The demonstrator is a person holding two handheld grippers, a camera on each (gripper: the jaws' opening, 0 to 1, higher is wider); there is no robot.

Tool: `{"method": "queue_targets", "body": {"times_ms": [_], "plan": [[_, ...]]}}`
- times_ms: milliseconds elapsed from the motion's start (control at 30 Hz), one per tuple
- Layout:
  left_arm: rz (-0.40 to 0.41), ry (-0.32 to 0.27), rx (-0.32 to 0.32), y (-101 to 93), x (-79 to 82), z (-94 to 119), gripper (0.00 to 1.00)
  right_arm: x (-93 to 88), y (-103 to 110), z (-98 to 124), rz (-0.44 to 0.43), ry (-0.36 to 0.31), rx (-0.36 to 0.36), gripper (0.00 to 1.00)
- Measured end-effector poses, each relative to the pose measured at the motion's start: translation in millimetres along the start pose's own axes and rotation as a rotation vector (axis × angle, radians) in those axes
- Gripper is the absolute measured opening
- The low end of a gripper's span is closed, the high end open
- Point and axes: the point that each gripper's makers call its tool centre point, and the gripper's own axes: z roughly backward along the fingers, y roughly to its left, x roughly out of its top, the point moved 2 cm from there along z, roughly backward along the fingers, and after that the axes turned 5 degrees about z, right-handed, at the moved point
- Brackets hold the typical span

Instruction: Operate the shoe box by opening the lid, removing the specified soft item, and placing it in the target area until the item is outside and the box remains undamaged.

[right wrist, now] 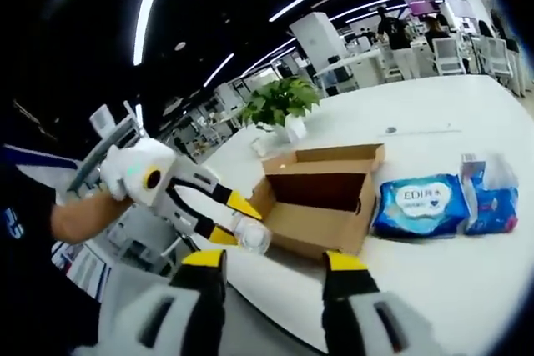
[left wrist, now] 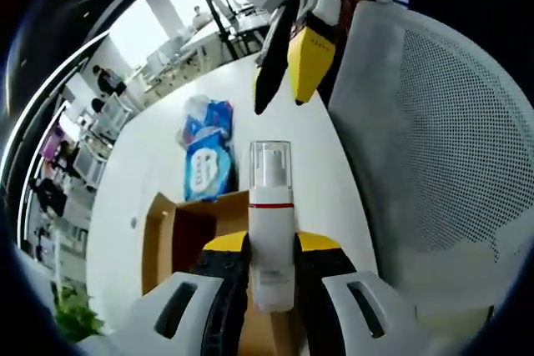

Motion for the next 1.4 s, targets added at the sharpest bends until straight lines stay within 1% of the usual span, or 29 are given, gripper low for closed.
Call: {"method": "queue_targets", "body": {"times_ms": [167, 367, 433, 533, 633, 800, 933, 1133, 1400], "plan": [[-0.031, -0.018, 0.010, -5.9, 12.2, -1.6, 0.19, -3.1, 4.8, -2.3, -0.030, 0.004, 0.015, 0.39], [-0.064, -0.038, 0.017, -17.4, 26.5, -7.6, 0.20, -7.4, 10.8, -5.5, -0.090, 0.006, 0.037, 0.34], [-0.074, -0.053, 0.028, -19.6, 32.0, -9.2, 0.20, -8.5, 12.1, -6.0, -0.118, 0.005, 0.043, 0.31], [-0.089, -0.058, 0.034, -22.2, 36.4, -12.0, 0.20, -10.2, 12.6, -6.3, -0.133, 0.005, 0.046, 0.26], [-0.096, -0.064, 0.040, -22.9, 38.7, -14.2, 0.20, -12.0, 10.6, -5.0, -0.170, 0.000, 0.045, 0.21], [-0.089, -0.079, 0.048, -21.5, 42.2, -17.8, 0.20, -13.7, 7.4, -4.0, -0.218, -0.003, 0.041, 0.19], [-0.085, -0.080, 0.048, -20.6, 41.7, -22.6, 0.20, -12.2, 7.2, -2.8, -0.227, 0.001, 0.042, 0.17], [-0.081, -0.094, 0.061, -17.2, 43.4, -25.4, 0.20, -8.6, 3.9, -1.8, -0.234, 0.003, 0.029, 0.15], [-0.049, -0.114, 0.052, -14.8, 46.9, -29.1, 0.20, -7.0, -0.9, 1.1, -0.258, 0.008, 0.028, 0.15]]}}
